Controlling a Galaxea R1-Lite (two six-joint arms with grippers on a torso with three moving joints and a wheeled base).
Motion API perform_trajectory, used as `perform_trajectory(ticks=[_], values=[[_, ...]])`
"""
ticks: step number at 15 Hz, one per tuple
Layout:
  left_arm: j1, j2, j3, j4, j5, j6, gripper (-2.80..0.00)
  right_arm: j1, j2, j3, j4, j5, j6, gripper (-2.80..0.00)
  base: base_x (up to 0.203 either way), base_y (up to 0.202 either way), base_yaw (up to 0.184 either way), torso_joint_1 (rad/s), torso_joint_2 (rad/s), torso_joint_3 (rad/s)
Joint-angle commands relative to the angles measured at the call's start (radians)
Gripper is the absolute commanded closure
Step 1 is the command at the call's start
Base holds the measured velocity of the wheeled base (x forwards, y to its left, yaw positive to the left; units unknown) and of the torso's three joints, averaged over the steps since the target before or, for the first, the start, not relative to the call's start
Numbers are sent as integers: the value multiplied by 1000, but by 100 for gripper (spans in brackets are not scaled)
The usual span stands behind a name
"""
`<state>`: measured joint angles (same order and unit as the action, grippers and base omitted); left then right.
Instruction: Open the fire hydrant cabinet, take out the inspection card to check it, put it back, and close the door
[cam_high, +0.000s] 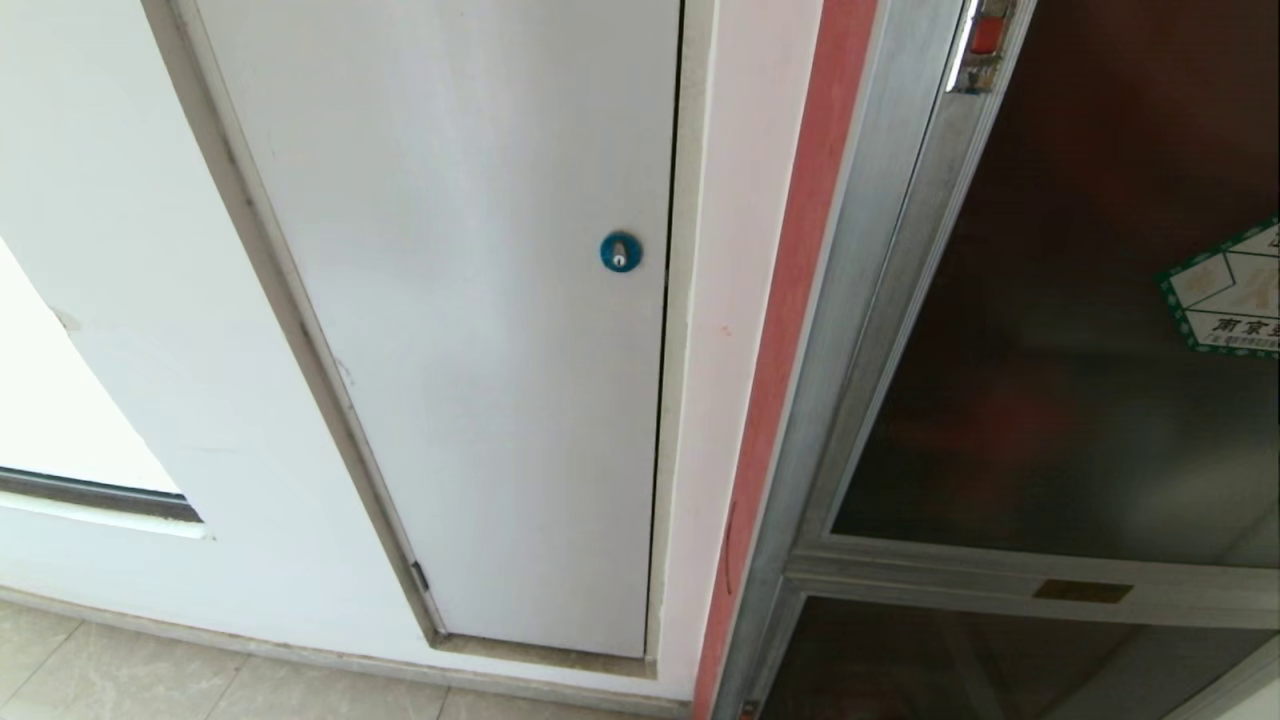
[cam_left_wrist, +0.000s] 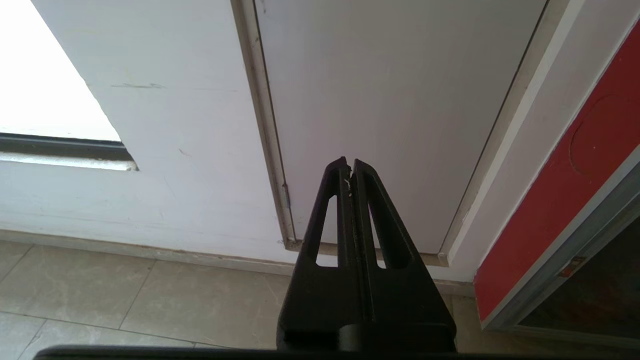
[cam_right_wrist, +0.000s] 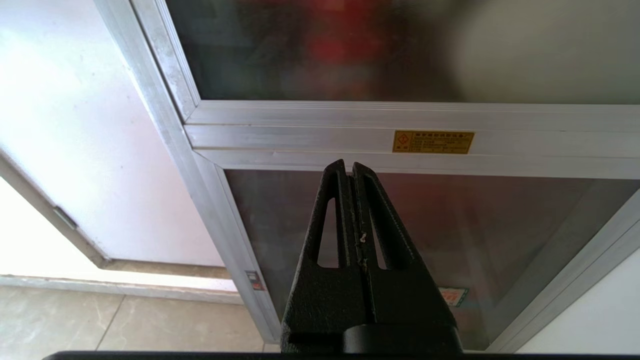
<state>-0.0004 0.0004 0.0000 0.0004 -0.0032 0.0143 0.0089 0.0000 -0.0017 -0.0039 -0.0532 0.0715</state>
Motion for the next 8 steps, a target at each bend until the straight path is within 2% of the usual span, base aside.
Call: perform_trajectory(ticks=[1,8], values=[[-1,0,0,1,0,0,0,0,-2,0,-1,0,1,0,0,0,0,0,0,0],[-1,0,0,1,0,0,0,0,0,0,-2,0,8,0,0,0,0,0,0,0]])
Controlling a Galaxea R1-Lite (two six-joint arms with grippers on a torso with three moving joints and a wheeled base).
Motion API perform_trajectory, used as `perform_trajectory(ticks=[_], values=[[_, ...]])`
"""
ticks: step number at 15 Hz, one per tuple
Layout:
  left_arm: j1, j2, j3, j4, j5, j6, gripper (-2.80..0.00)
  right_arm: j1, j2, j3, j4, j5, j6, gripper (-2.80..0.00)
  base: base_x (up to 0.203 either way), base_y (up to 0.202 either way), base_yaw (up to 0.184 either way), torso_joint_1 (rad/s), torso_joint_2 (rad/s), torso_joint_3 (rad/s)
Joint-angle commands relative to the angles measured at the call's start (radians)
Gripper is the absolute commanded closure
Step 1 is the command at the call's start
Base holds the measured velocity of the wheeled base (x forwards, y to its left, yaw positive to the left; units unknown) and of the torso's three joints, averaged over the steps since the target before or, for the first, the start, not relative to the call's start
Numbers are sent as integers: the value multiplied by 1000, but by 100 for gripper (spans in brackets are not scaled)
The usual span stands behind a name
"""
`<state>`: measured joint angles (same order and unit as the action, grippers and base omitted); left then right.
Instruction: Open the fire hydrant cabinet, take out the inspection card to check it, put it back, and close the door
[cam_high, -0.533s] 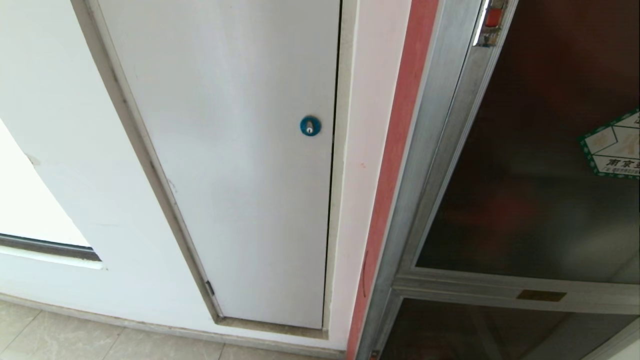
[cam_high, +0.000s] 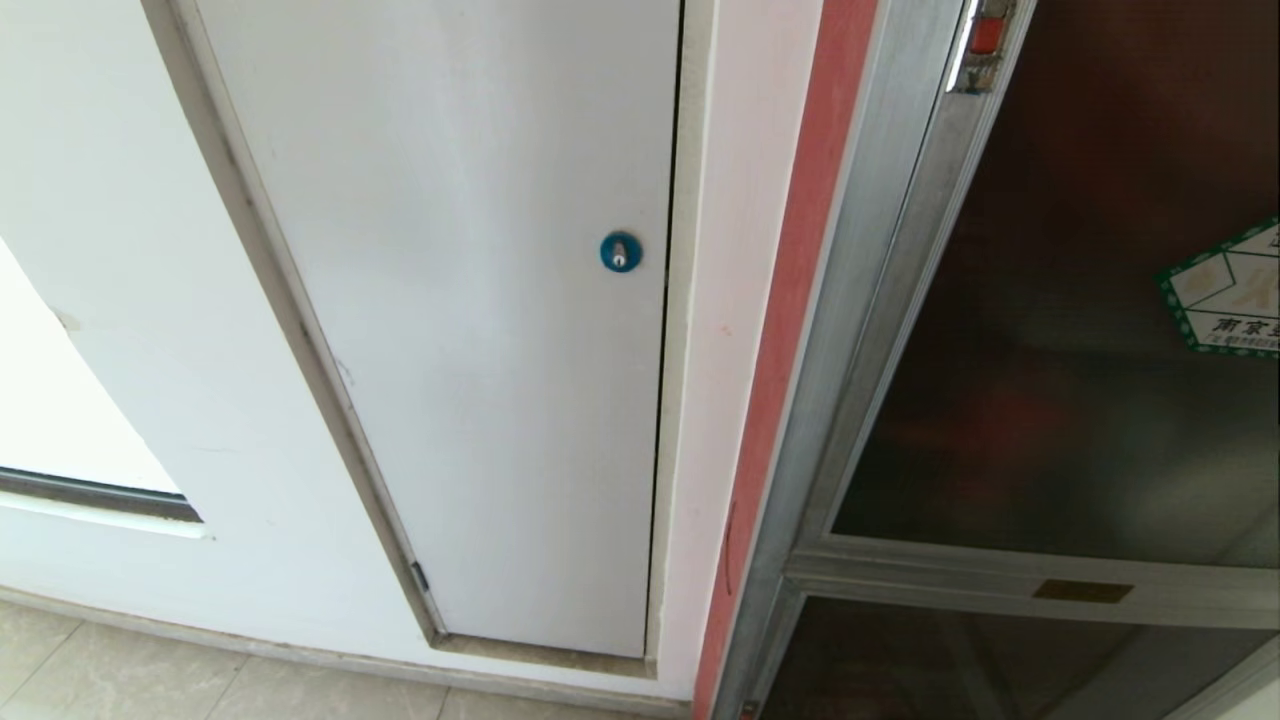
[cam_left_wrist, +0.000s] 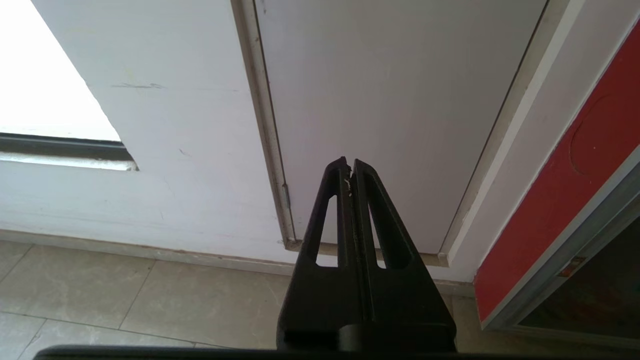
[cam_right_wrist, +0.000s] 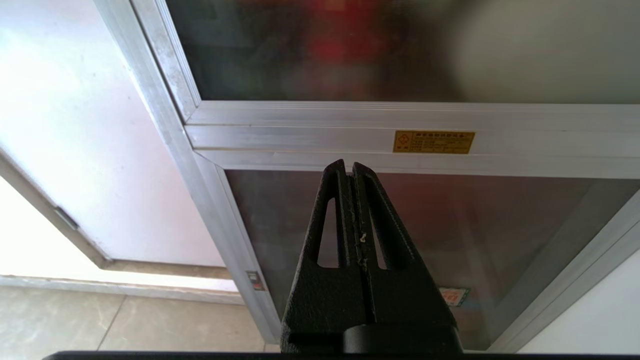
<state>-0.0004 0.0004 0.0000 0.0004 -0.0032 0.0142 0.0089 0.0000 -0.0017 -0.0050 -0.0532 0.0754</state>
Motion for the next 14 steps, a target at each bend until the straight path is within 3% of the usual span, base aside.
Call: perform_trajectory(ticks=[1,14], values=[[0,0,0,0,0,0,0,0,0,0,-1,0,16,0,0,0,0,0,0,0],[0,0,0,0,0,0,0,-8,1,-14,8,-8,10,0,0,0,0,0,0,0]])
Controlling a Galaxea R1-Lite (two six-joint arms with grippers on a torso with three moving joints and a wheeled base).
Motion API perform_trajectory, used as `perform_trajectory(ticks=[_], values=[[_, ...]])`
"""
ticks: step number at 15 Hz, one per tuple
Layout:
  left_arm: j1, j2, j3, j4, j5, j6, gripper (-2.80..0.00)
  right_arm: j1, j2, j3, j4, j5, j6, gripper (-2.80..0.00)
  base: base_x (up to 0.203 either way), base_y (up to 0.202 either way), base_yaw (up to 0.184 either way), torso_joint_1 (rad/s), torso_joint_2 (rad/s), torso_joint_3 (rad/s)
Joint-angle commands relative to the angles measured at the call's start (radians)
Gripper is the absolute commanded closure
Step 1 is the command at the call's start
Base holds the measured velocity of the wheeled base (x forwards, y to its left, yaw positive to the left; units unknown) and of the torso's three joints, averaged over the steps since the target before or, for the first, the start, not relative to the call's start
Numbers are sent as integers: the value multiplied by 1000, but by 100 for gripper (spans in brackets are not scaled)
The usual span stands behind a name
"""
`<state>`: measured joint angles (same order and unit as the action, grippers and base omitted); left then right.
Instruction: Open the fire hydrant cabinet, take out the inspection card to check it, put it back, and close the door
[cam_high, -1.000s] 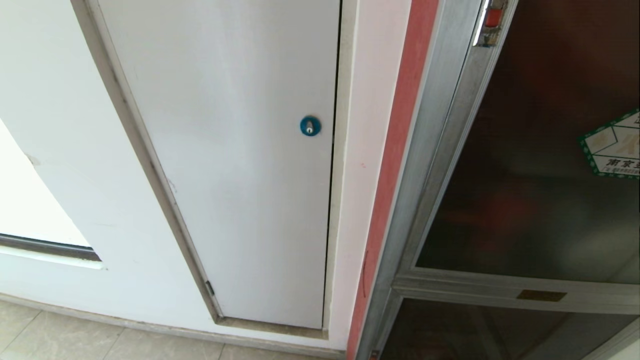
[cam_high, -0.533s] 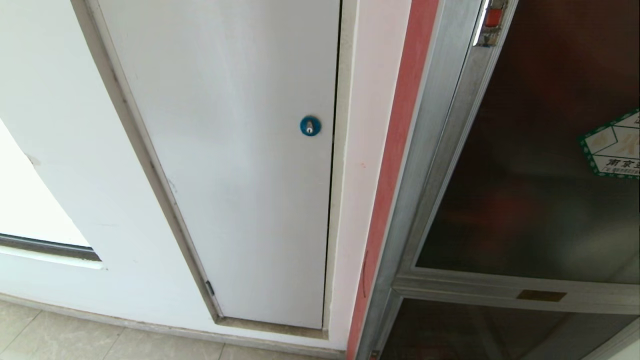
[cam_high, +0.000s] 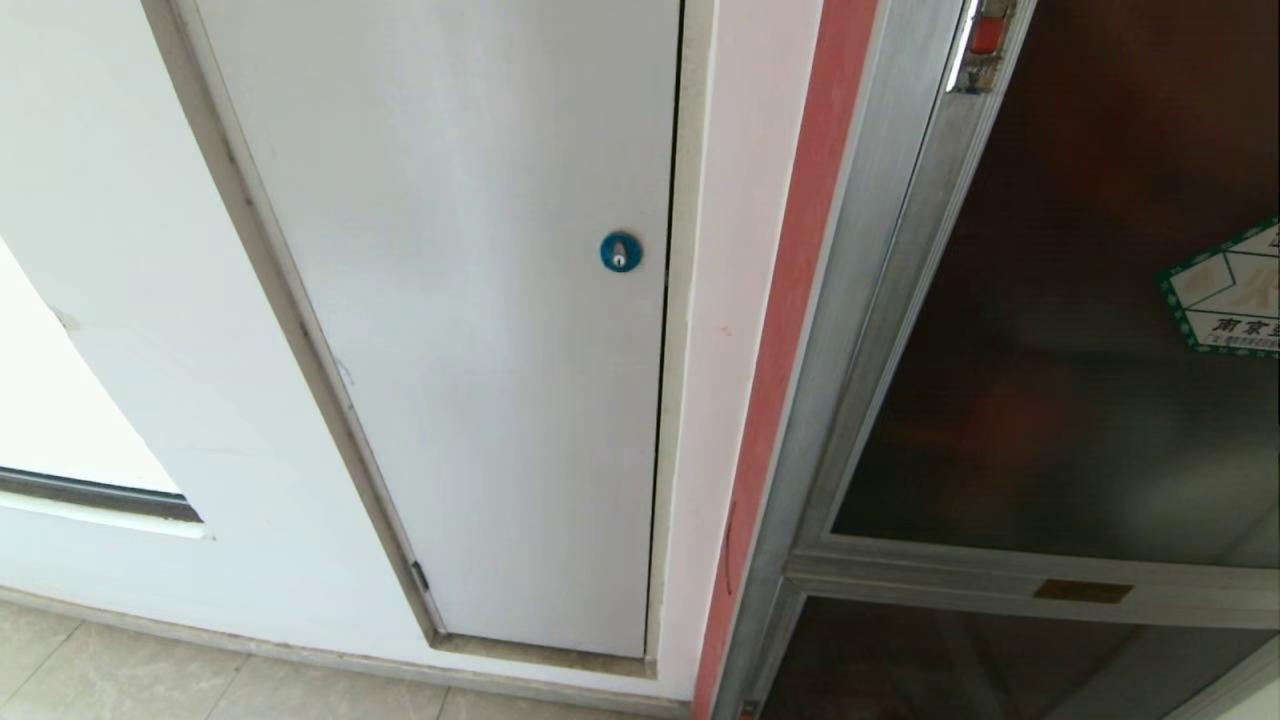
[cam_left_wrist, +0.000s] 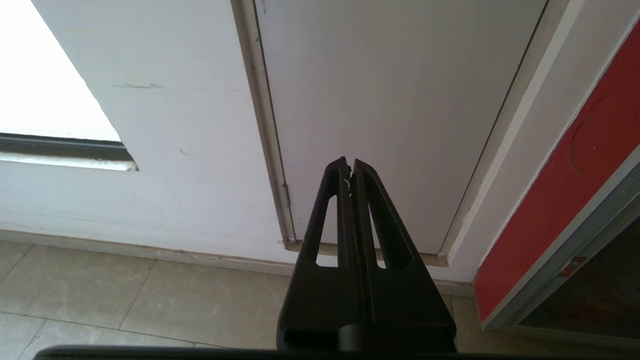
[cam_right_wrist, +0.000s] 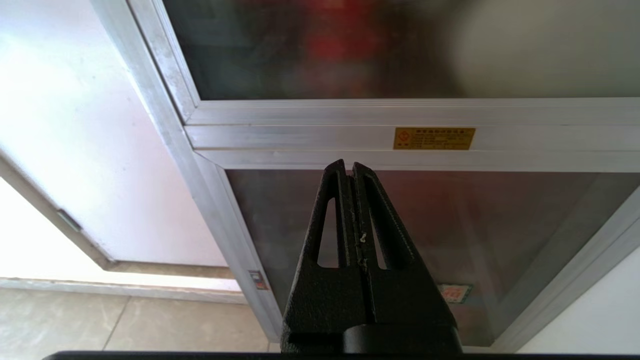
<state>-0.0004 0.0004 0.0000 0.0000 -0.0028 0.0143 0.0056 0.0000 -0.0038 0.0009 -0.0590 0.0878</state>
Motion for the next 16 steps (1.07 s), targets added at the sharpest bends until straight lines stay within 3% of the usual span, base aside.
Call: perform_trajectory(ticks=[1,7,16], values=[[-1,1,0,0,0,1,0,-5,9,-40,14,-7,-7,0,0,0,0,0,0,0],[-1,0,0,1,0,1,0,-4,296,-320,64,32,-11,0,0,0,0,0,0,0],[-1,0,0,0,0,0,0,6,829,-821,83,273,-1,0,0,0,0,0,0,0]])
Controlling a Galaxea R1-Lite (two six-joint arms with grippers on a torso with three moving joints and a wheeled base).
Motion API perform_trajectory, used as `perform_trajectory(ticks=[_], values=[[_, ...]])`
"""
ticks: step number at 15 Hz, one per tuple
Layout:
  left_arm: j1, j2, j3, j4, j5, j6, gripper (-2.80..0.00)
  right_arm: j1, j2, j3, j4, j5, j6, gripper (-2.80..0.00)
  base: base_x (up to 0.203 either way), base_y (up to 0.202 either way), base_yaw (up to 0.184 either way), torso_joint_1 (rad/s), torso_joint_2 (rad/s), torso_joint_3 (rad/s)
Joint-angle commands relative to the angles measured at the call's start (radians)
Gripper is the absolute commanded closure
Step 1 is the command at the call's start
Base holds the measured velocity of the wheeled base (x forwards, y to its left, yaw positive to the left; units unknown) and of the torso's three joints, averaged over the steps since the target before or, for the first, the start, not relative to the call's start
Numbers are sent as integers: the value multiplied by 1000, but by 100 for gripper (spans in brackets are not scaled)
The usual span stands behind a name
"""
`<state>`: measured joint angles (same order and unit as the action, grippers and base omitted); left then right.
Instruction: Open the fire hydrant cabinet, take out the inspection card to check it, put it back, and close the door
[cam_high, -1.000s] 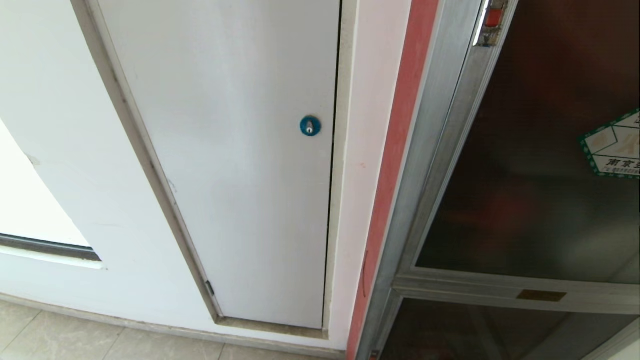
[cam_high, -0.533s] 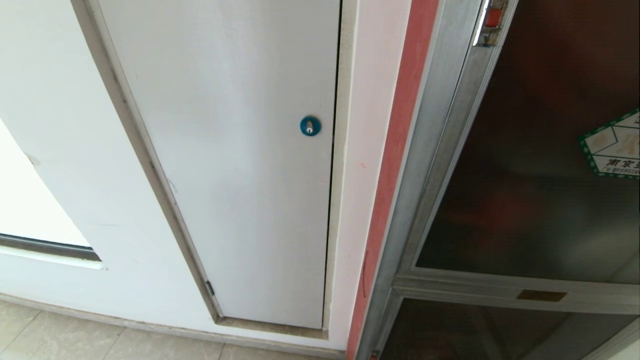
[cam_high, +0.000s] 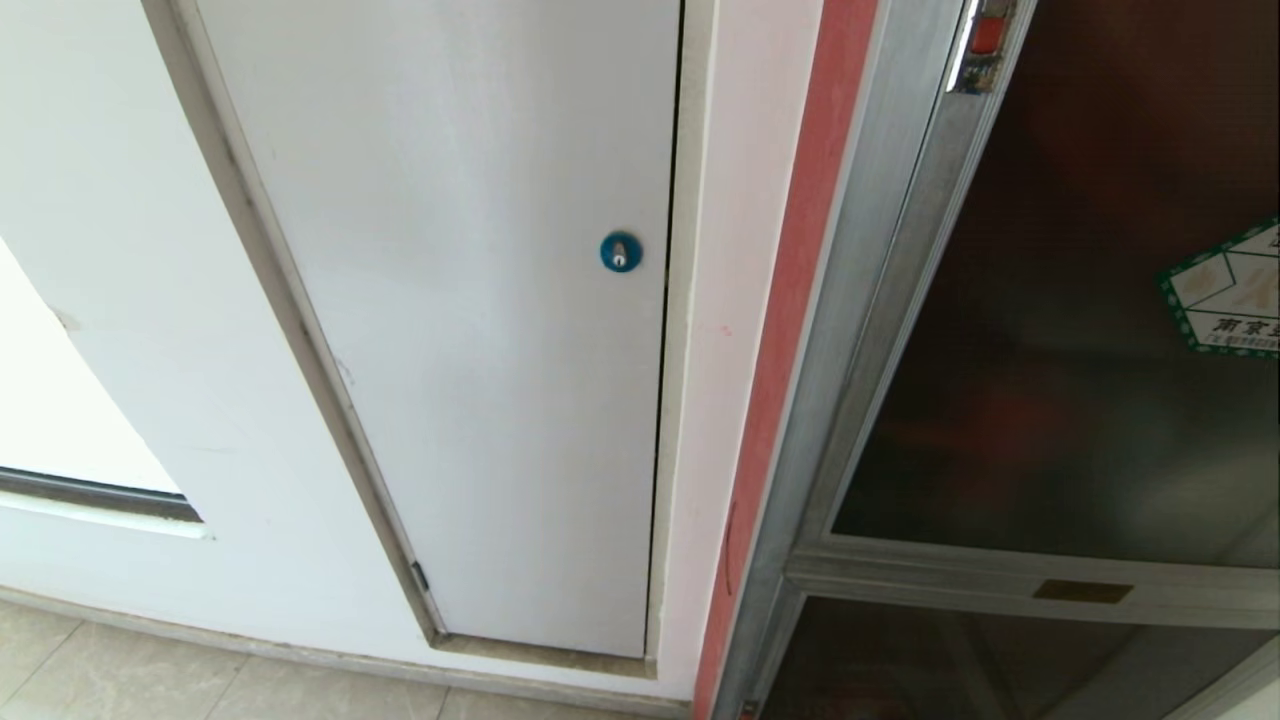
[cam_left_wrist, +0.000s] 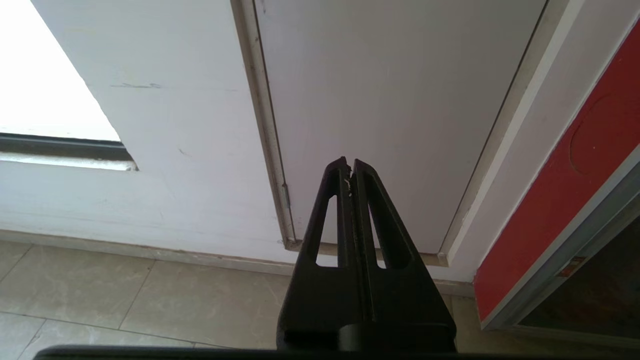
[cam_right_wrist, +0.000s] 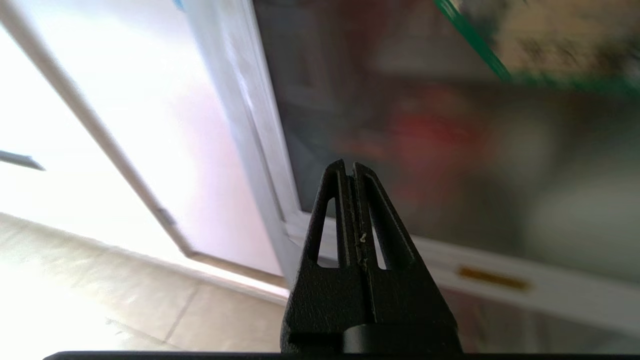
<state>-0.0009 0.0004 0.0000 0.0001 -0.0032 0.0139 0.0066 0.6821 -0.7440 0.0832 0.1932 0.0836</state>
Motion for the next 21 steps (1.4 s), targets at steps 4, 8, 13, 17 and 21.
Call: perform_trajectory(ticks=[4,8,13,17,21], values=[[0,0,0,0,0,0,0,29,330,-288,14,180,57,0,0,0,0,0,0,0],[-1,1,0,0,0,0,0,32,440,-445,25,319,121,0,0,0,0,0,0,0],[0,0,0,0,0,0,0,33,526,-544,24,538,156,0,0,0,0,0,0,0],[0,0,0,0,0,0,0,57,585,-621,22,616,226,0,0,0,0,0,0,0],[1,0,0,0,0,1,0,129,632,-724,25,565,228,0,0,0,0,0,0,0]])
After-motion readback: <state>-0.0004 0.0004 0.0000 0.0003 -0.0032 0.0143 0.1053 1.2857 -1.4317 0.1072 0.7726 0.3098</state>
